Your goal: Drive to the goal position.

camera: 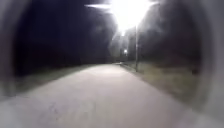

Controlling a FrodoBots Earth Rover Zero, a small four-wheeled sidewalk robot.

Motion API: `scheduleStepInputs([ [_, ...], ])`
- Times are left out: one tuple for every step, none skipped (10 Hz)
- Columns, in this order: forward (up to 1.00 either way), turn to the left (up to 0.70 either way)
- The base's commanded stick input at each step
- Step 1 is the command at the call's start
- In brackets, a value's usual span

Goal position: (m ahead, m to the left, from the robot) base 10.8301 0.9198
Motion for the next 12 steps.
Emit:
scheduleStepInputs([
  [1.00, 0.20],
  [1.00, 0.16],
  [1.00, 0.09],
  [1.00, 0.03],
  [1.00, 0.00],
  [1.00, 0.00],
  [1.00, 0.00],
  [1.00, 0.00],
  [1.00, 0.00],
  [1.00, 0.00],
  [1.00, 0.00],
  [1.00, 0.00],
])
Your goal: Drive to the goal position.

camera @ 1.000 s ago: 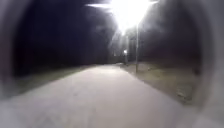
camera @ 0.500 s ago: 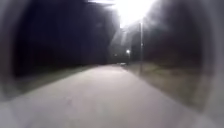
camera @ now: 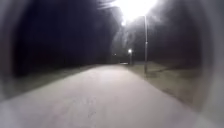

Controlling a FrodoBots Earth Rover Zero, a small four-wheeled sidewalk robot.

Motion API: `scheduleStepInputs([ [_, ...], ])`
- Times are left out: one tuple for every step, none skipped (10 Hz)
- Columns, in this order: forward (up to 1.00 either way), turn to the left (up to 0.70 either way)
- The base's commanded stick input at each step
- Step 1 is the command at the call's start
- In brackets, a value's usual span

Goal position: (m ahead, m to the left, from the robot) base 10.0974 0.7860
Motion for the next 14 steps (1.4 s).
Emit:
scheduleStepInputs([
  [1.00, 0.00],
  [1.00, 0.00],
  [1.00, 0.00],
  [1.00, 0.00],
  [1.00, 0.00],
  [1.00, 0.00],
  [1.00, 0.00],
  [1.00, 0.00],
  [1.00, 0.00],
  [1.00, 0.00],
  [1.00, 0.00],
  [1.00, 0.00],
  [1.00, 0.00],
  [1.00, 0.01],
])
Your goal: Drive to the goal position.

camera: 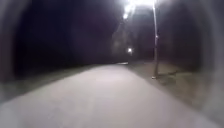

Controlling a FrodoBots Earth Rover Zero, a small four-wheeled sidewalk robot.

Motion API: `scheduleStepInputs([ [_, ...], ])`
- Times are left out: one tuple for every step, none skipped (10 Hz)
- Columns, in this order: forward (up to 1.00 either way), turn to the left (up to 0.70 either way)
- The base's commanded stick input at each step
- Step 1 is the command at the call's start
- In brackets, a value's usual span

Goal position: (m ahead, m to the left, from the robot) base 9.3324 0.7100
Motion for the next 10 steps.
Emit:
scheduleStepInputs([
  [1.00, 0.03],
  [1.00, 0.11],
  [1.00, 0.29],
  [1.00, 0.37],
  [1.00, 0.36],
  [1.00, 0.23],
  [1.00, 0.00],
  [1.00, 0.00],
  [1.00, 0.00],
  [1.00, 0.00],
])
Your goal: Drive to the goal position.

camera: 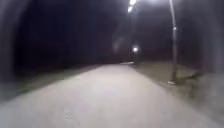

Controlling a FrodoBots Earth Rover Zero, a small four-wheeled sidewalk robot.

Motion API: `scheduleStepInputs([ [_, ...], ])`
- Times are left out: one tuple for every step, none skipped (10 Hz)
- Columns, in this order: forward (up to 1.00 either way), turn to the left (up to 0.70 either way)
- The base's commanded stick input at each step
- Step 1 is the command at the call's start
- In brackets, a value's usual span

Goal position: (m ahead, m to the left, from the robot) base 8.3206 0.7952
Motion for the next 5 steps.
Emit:
scheduleStepInputs([
  [1.00, 0.00],
  [1.00, 0.00],
  [1.00, 0.00],
  [1.00, 0.00],
  [1.00, 0.00],
])
